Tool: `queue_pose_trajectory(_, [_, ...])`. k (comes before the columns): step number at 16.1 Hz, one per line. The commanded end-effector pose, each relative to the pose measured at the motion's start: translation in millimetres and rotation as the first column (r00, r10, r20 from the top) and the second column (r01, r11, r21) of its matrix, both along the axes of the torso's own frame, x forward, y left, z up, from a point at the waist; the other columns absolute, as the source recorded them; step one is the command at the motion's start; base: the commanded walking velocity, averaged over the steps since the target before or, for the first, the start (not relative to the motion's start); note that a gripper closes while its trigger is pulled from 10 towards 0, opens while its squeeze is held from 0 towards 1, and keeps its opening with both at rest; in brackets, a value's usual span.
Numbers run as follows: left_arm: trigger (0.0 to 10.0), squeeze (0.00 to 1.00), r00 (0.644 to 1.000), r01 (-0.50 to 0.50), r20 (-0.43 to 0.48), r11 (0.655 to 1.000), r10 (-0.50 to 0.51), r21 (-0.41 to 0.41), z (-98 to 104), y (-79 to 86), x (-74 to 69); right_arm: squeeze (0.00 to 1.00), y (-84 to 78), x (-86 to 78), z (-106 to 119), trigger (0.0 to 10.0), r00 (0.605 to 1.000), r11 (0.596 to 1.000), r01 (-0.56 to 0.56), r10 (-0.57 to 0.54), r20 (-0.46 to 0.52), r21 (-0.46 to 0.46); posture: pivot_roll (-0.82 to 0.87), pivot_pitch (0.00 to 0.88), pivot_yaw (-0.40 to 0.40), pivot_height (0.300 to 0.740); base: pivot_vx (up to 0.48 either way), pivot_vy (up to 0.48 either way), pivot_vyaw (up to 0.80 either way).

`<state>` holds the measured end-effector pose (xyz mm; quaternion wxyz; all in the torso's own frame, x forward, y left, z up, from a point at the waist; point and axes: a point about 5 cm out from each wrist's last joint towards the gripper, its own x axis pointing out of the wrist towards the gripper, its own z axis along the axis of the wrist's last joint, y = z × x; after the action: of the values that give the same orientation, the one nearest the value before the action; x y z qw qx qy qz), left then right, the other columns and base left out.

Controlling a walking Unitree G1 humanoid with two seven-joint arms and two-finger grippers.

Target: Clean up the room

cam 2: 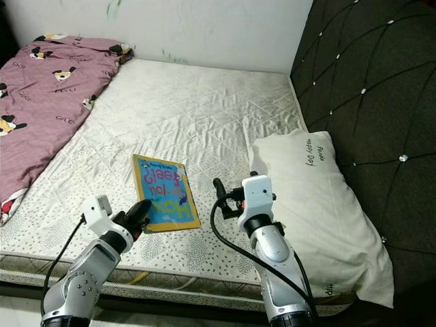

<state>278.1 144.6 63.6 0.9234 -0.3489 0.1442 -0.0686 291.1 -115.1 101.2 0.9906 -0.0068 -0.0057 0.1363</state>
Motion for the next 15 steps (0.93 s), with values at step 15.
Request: queue_pose_trajectory(15, [10.0,0.0,0.947,-0.235,0.308,0.855,0.094,0.463,27,22.0,-30.7,0.0,-19.2,-8.6,-15,10.0,0.995,0.993,0.096,-0.097,-0.011,-0.067,0.03,0.04,-0.049,0.74,0.0,0.0,0.0])
